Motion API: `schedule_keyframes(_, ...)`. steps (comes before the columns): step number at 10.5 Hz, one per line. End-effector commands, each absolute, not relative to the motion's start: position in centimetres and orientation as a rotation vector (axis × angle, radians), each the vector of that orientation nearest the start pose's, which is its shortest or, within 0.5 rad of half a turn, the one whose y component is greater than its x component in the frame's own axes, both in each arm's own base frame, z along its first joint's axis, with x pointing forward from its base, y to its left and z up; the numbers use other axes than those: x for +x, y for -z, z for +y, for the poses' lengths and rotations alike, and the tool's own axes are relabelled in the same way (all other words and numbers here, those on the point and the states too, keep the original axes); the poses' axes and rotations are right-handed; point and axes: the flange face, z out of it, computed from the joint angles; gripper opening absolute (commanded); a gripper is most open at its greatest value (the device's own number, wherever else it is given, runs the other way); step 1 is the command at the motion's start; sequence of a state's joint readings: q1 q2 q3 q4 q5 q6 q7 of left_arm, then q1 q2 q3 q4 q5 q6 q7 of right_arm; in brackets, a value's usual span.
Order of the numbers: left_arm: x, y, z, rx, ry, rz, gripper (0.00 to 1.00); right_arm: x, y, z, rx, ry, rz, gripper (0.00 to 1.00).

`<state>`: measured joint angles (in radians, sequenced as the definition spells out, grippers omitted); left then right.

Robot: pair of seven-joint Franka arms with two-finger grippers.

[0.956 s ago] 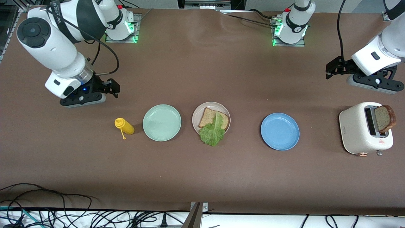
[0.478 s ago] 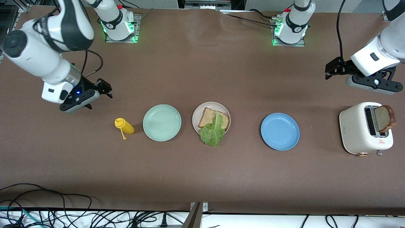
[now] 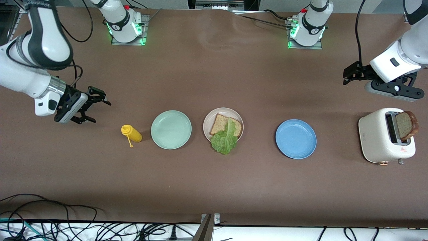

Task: Make sandwich on beige plate with both arms
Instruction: 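Reach the right gripper toward the yellow squeeze bottle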

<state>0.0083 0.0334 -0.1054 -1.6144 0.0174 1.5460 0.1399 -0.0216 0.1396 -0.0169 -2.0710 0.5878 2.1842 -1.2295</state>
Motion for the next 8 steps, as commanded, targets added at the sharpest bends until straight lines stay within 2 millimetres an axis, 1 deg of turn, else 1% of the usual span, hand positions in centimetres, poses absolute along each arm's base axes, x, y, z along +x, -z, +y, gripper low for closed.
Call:
schedule_keyframes(1,55.5,-58.4,-5.3,-3.123,-0.171,0.359,1.0,57.6,-32.3,-1.6,-2.375,0.423,-1.177,1.0)
schedule_keyframes(3,55.7,-58.0,-5.2,-3.124,-0.181,0.356,1.0,58.0,-28.7,-1.7,-2.315,0.464,-1.226,1.0)
schedule_keyframes(4,55.7,-58.0,-5.2,-3.124,-0.181,0.356,1.0,58.5,-26.8,-1.7,-2.269,0.518,-1.266,1.0)
schedule_keyframes(6,55.6,-57.8,-5.2,-3.123,-0.188,0.359,1.0,59.4,-23.0,-1.2,-2.206,0.587,-1.273,1.0)
schedule_keyframes(8,55.6,-57.9,-5.5,-3.123,-0.185,0.363,1.0,59.5,-21.8,-1.2,-2.216,0.59,-1.296,1.0)
